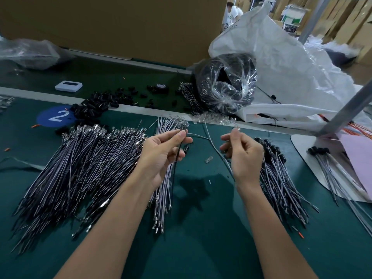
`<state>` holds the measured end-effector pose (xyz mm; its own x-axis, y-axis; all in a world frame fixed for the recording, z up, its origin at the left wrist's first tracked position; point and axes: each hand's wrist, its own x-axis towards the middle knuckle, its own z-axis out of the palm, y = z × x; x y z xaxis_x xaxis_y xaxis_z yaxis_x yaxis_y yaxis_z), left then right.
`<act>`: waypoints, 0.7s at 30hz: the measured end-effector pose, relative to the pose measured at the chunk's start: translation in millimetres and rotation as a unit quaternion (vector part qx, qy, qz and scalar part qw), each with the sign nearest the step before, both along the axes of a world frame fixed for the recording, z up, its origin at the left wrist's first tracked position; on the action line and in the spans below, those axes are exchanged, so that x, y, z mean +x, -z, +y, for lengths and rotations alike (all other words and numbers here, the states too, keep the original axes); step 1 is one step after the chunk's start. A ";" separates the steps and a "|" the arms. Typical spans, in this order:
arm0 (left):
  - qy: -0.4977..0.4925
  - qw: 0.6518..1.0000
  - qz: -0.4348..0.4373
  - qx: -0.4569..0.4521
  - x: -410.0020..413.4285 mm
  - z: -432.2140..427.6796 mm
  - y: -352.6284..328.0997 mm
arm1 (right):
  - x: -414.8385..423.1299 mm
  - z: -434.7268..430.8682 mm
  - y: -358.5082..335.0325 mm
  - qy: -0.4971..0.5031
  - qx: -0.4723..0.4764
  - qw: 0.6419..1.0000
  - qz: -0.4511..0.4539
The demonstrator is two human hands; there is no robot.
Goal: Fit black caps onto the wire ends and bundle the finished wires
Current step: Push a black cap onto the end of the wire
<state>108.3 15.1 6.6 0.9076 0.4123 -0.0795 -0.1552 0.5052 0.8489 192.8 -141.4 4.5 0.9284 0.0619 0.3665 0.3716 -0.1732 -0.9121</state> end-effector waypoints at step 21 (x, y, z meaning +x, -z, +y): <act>0.006 0.972 -0.005 0.234 8.2 -15.8 14.5 | -4.2 1.8 -4.3 -0.181 -0.063 0.981 -0.041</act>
